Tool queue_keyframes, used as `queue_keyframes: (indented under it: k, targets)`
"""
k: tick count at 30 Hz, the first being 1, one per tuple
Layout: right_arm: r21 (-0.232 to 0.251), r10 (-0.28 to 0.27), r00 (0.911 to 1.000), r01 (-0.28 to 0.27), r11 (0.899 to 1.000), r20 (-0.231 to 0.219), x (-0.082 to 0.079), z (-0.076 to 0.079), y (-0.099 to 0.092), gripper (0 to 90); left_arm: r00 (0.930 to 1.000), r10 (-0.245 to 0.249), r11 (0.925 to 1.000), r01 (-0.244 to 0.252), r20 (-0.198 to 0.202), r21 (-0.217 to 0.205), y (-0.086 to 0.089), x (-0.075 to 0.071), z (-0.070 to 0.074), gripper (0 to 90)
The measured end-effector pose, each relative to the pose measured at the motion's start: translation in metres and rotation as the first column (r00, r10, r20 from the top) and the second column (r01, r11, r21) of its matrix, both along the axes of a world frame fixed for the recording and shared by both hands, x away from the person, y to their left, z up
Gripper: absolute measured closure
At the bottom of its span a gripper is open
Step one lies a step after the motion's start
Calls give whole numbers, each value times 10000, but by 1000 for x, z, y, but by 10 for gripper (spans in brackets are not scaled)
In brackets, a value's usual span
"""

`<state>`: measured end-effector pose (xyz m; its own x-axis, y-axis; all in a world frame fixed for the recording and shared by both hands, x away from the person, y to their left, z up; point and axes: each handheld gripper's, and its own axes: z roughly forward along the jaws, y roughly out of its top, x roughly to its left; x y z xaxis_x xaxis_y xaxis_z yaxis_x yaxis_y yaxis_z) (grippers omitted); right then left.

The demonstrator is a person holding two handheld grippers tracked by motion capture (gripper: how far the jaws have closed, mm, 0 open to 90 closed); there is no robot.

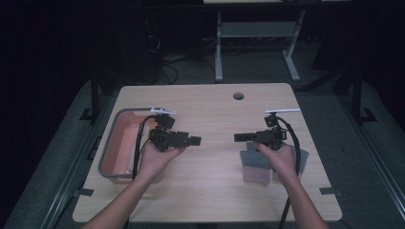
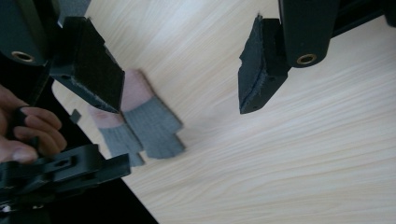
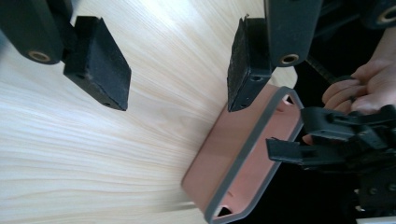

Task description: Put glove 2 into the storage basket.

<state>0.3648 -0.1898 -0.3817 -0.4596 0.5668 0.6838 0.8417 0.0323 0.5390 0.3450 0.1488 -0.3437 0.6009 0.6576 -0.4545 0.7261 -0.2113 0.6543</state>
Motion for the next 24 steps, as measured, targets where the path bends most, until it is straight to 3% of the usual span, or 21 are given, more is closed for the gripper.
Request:
queue_keyframes:
  k: [14,24]
  targets:
    - [-268,-535,9985,532,9982,-103,-13,-12,-40,365,9987,-505,9984,507,89,-244,-42,0,-4,260]
    - [-750,-739,9973,740,9944,41,-25,-8,-66,359,9977,-674,9975,676,101,-228,-62,-3,-11,238]
